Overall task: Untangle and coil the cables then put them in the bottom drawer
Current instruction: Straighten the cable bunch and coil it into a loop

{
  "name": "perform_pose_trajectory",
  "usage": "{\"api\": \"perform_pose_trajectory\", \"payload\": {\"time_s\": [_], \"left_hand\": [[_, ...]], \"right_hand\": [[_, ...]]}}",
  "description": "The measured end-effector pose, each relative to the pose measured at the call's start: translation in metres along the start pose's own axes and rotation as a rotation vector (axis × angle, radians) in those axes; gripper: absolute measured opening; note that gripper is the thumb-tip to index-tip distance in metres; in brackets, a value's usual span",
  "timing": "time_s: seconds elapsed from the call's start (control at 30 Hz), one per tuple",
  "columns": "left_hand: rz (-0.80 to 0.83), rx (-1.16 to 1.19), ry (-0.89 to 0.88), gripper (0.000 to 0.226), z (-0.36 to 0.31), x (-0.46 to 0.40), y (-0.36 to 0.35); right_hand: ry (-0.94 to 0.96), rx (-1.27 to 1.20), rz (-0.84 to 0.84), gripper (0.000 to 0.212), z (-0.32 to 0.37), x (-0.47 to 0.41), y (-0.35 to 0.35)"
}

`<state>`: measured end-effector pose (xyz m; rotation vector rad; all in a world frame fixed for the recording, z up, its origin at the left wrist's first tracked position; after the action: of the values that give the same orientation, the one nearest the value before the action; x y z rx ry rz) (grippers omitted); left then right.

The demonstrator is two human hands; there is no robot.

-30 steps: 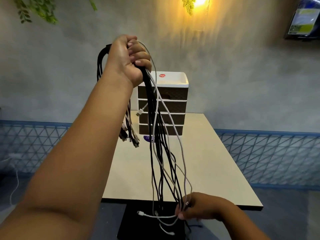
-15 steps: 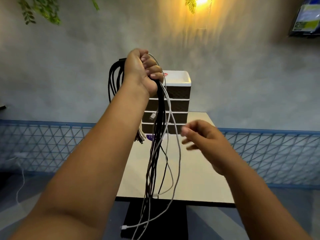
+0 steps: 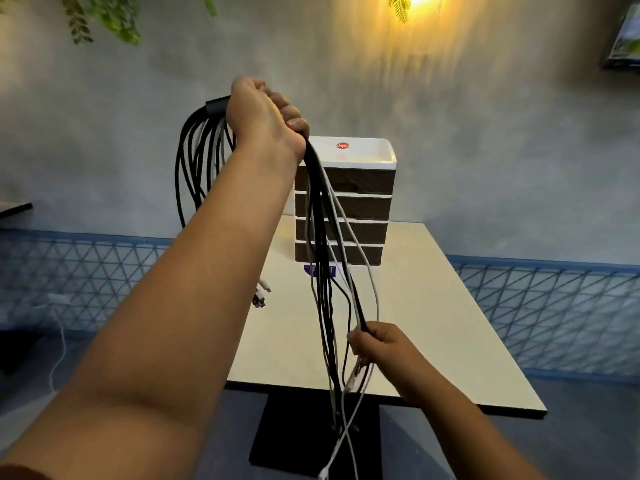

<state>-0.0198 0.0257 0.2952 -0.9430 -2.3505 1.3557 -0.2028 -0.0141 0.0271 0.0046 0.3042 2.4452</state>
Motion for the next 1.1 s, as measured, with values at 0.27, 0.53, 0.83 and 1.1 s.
{"api": "perform_pose_trajectory", "payload": {"time_s": [0.27,0.53,0.83,1.1], "left_hand": [[-0.006,0.021,0.009,0.034,-0.004,-0.003,0.005],[0.036,0.073,-0.013,0.036,-0.017,0.0,-0.007],[0.019,0.087,-0.009,0.036,-0.017,0.005,-0.003],[0.067,0.098,-0.021,0.038,-0.022,0.012,-0.013]], "right_hand": [[-0.304,0.257,0.189,0.025,-0.11,0.031,0.006],[-0.433,0.421,0.232,0.029,-0.139,0.059,0.005],[-0.729,0.45,0.55,0.013,-0.171,0.095,-0.001],[-0.692,0.709,0.61,0.015,-0.173,0.093,0.008]]}}
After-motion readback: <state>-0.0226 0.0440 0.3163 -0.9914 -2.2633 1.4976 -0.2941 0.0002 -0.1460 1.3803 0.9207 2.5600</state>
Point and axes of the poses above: each hand's wrist, its own x-axis away from the middle knuckle, its own y-axis out of the back of the hand, z = x × y, the point moved 10 cm from there along -x, towards the middle knuckle, and after that the axes turned 1 degree about y, right-handed, at the moved point
